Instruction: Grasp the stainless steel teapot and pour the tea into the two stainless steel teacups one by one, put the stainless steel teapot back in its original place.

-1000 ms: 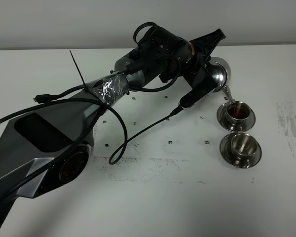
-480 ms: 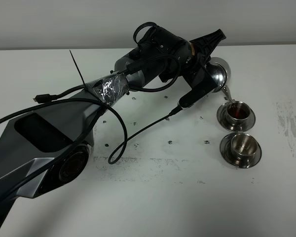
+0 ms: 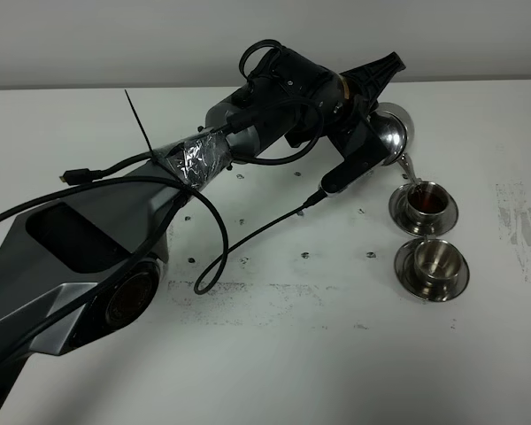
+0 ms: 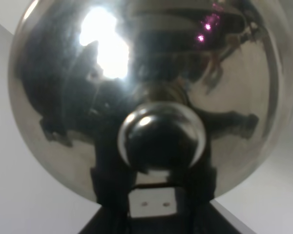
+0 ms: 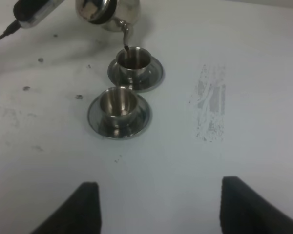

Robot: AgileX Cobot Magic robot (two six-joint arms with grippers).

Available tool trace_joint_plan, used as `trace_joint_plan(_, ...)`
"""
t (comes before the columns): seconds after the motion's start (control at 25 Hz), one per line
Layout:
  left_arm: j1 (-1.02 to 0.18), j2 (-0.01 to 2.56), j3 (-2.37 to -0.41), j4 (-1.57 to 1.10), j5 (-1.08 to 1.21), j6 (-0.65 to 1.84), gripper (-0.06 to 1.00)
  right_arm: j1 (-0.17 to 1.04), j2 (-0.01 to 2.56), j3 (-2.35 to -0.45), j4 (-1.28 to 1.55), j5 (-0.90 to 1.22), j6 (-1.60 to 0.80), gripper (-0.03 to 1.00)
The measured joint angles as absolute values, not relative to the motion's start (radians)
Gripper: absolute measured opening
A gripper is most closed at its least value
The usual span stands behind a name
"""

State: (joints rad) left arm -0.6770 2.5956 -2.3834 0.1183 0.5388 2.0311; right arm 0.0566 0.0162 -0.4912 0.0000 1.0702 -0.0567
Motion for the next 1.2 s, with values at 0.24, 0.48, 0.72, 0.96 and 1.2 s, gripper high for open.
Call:
trace_joint_plan(0.24, -0.677, 2.596, -2.383, 0.118, 0.539, 2.031, 0.19, 0.057, 0.016, -0.491, 0.000, 1.070, -0.057, 0.51)
trace_joint_plan(0.48, -0.677, 2.596, -2.383, 0.118, 0.539, 2.032, 0.19, 0.057, 0.016, -0.491, 0.000, 1.070, -0.057, 0.51)
trace_joint_plan(0.72, -0.677, 2.596, -2.383, 0.118, 0.539, 2.032, 0.19, 0.057, 0.016, -0.491, 0.000, 1.070, -0.057, 0.51)
trace_joint_plan(0.96, -0.677, 2.596, -2.383, 0.118, 0.539, 2.032, 0.19, 0.057, 0.016, -0.491, 0.000, 1.070, -0.057, 0.51)
trace_joint_plan(1.2, -0.677, 2.596, -2.383, 0.118, 0.538, 2.032, 0.19, 0.057, 0.016, -0.491, 0.000, 1.070, -0.057, 0.51)
